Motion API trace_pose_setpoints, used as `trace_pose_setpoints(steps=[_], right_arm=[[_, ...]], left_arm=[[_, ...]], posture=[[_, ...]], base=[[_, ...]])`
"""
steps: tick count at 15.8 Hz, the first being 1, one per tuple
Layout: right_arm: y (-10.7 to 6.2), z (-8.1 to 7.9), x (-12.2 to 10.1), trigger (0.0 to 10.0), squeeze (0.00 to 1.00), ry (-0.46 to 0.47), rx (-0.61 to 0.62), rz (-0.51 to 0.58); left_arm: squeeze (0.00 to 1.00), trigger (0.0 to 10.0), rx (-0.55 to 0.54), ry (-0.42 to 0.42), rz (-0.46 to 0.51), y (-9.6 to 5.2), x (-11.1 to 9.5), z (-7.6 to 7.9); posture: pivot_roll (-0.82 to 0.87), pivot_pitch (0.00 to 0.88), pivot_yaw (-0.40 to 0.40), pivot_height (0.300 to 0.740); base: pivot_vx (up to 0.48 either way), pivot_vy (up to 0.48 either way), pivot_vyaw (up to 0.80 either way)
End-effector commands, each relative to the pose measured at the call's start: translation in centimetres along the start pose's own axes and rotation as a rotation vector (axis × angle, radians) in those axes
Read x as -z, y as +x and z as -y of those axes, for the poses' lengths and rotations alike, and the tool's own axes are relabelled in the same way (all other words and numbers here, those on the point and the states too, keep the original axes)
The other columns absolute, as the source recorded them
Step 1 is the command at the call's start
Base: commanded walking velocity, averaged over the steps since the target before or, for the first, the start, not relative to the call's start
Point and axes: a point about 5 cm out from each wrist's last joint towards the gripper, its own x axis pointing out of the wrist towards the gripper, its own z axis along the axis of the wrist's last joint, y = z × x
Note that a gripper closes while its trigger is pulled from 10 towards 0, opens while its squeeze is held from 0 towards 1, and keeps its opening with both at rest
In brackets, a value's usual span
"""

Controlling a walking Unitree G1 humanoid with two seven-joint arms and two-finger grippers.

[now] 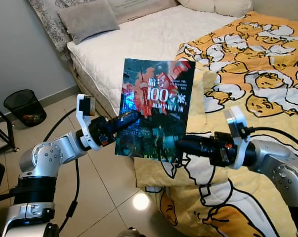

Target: Clean up the room

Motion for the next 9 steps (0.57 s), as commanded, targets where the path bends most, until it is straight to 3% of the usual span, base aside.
trace_pose_setpoints(steps=[1,5,6,7,8,9], right_arm=[[0.1,0.0,-0.4,10.0,1.0,-0.017,0.014,0.022],[-1.7,0.9,0.8,10.0,1.0,0.006,0.181,0.065],[-2.5,1.2,1.0,10.0,1.0,0.015,0.25,0.086],[-3.7,1.7,1.4,10.0,1.0,-0.01,0.414,0.12],[-4.4,2.1,2.2,10.0,0.65,0.002,0.562,0.133],[-4.5,2.4,2.7,10.0,0.0,0.024,0.637,0.136]], left_arm=[[0.0,0.0,-0.005,0.041,0.012,0.3,-0.8,0.5],[0.0,0.0,-0.069,0.144,0.012,0.0,-1.6,1.2],[0.0,0.0,-0.115,0.191,0.01,0.0,-1.8,1.4],[0.0,0.0,-0.213,0.281,0.013,0.0,-2.2,1.6],[0.0,0.0,-0.409,0.377,-0.001,-0.2,-2.2,0.8],[0.0,0.0,-0.519,0.422,-0.018,-0.5,-2.1,0.1]], posture=[[0.01,0.0,0.124,0.74],[0.0,0.0,0.128,0.74],[0.0,0.0,0.131,0.74],[-0.01,0.0,0.138,0.74],[-0.02,0.0,0.147,0.74],[-0.02,0.0,0.15,0.74]], base=[[0.0,0.0,0.0],[0.0,0.0,0.0],[0.0,0.0,0.0],[0.0,0.0,0.0],[0.0,0.0,0.0],[0.0,0.0,0.0]])
